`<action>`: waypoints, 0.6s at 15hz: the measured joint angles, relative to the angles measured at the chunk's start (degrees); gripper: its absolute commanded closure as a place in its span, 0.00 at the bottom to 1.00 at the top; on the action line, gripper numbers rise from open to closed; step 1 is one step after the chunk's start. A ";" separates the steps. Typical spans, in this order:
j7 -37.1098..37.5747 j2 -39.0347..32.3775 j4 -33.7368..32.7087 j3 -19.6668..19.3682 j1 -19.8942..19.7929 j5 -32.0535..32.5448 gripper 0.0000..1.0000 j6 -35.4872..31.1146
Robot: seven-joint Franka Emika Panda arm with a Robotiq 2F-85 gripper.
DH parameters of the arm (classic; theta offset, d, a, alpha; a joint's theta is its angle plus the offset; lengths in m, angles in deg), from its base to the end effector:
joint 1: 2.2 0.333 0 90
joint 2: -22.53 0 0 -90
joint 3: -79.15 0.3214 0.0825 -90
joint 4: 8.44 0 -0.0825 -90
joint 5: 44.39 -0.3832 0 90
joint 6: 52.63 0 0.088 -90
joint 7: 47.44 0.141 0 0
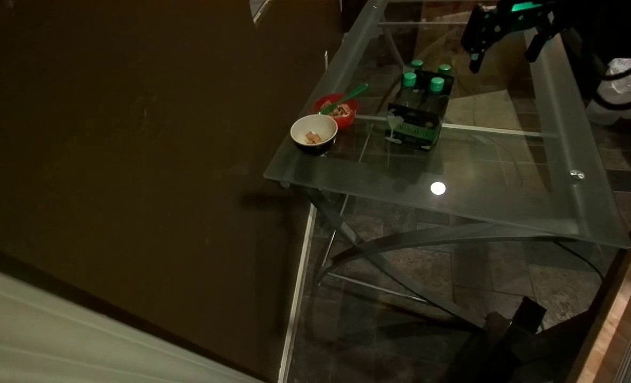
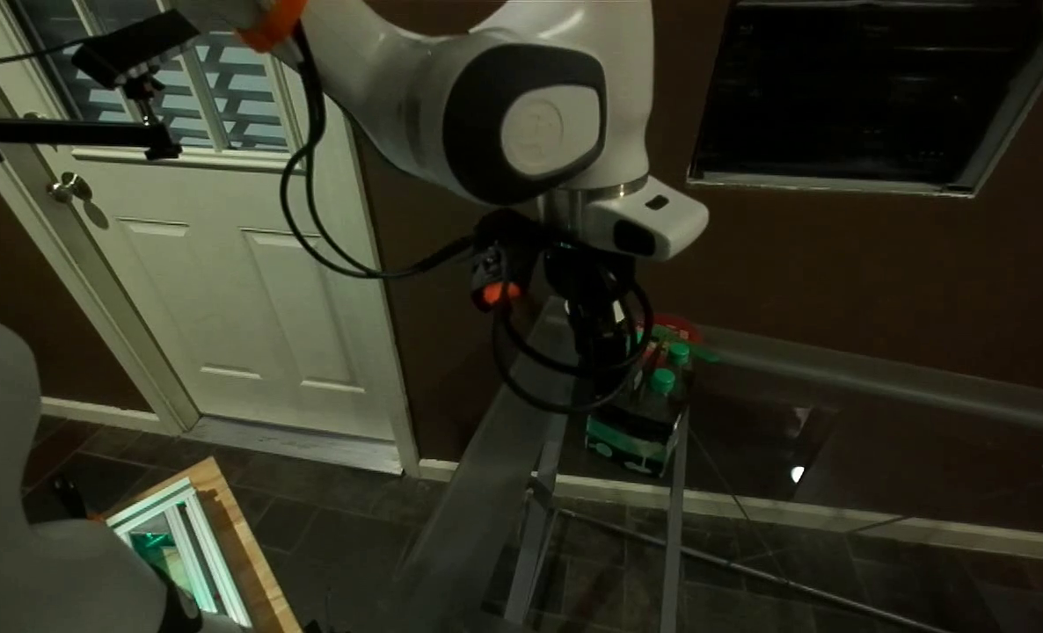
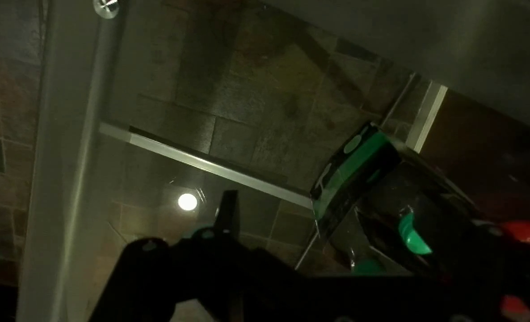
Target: Pick up the bottles from the box and put them on the table
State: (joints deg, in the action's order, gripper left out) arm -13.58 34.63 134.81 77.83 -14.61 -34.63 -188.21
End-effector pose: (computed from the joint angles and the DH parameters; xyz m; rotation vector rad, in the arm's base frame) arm 0.4407 -0.1137 0.3411 2.8436 -1.0591 0.1473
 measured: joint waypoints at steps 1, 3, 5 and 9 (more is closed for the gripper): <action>3.38 -1.73 -1.05 0.27 0.03 0.00 0.00 -1.01; 10.12 -4.78 -3.60 0.63 0.23 0.03 0.00 -1.56; 15.95 -7.25 -5.94 0.60 0.78 0.02 0.08 -1.32; 23.33 -11.03 -8.78 0.34 2.56 -0.44 0.42 -0.88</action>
State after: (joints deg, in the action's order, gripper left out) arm 9.75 23.60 126.03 78.17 -12.05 -35.06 -189.08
